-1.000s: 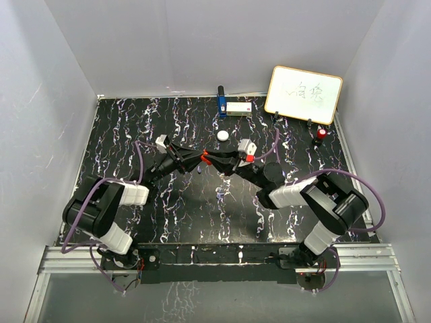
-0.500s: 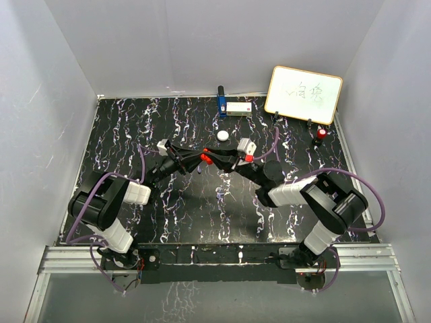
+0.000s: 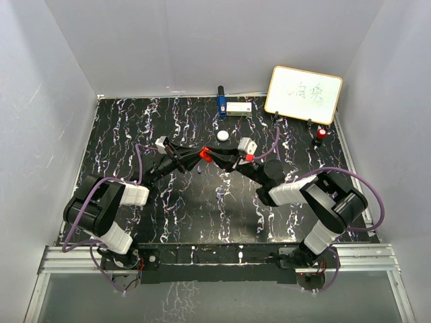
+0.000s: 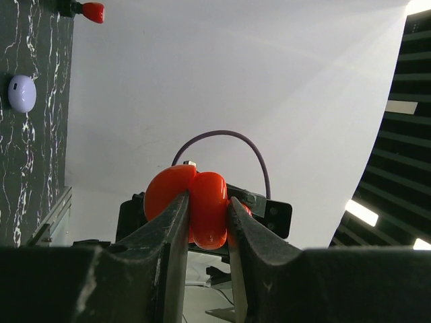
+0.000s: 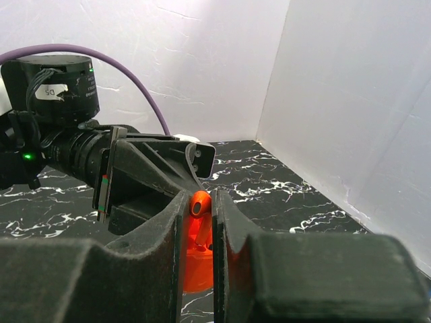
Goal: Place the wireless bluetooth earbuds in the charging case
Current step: Place the earbud in the charging case.
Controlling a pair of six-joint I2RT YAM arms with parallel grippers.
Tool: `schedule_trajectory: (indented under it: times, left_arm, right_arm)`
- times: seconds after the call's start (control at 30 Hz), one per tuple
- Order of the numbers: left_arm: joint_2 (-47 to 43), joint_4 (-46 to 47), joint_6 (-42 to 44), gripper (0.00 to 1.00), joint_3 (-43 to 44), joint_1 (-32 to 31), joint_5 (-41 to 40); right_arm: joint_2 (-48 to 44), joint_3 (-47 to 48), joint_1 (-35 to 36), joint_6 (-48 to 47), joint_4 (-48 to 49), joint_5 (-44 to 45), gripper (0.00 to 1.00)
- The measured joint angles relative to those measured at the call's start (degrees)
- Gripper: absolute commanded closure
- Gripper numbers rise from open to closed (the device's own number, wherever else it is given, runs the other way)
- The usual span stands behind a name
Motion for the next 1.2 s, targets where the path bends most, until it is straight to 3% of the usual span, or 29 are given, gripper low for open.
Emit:
schedule_trajectory:
  times: [1.2]
  left_arm:
    - [-1.27,-0.02,-0.04,1.00,-0.74,0.00,-0.17]
  right_arm:
    - [0.42,0.00,-0.15,0.00,0.09,-0.83,1.00]
